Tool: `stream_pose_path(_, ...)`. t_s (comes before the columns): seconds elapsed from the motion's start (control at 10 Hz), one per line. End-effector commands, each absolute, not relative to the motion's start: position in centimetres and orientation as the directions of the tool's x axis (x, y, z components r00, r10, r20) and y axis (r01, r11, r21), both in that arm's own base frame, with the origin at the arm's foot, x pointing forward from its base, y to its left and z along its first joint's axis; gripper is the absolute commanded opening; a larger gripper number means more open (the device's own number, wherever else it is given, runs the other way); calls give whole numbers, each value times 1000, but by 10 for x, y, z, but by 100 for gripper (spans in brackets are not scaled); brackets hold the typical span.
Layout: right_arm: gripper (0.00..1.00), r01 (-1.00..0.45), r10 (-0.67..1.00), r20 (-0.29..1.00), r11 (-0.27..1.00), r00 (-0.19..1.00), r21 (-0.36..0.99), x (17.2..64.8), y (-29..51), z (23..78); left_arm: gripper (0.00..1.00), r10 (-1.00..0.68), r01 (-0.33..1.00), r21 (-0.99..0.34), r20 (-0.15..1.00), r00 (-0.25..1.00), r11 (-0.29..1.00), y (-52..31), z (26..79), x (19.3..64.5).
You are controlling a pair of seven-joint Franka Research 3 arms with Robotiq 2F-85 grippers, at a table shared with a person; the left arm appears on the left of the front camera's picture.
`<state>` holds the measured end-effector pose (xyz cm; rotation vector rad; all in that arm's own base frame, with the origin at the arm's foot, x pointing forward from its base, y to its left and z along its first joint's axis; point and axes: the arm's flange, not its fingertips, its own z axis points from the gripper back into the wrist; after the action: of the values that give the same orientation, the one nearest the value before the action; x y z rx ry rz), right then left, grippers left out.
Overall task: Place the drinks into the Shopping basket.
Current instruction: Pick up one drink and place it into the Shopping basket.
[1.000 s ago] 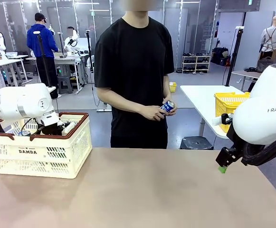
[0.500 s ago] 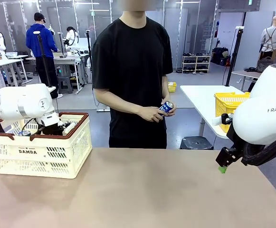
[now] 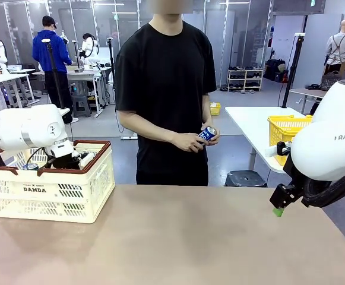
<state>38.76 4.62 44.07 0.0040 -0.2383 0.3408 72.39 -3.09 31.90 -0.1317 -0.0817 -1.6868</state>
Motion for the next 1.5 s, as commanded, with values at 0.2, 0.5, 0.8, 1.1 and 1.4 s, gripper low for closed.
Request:
stream_pose_path(0.2,100,-334,334,231,942,914,-38,386,45,439,100,-984,992,-23,135,-116,-120,-31,319,724)
stream_pose_path(0.5,100,-334,334,231,942,914,-38,386,45,439,100,-984,992,-23,135,-116,-120,-31,319,724)
stream_pose_path(0.8,100,-334,334,231,942,914,-38,386,45,439,100,-984,992,-23,135,-116,-120,-31,319,724)
stream_pose_path(1.1,100,-334,334,231,942,914,-38,386,45,439,100,-984,993,-23,136,-115,-119,-31,320,723)
stream_pose_path(1.4,100,-334,334,231,942,914,-38,386,45,439,100,-988,993,25,107,-114,-112,-36,354,704)
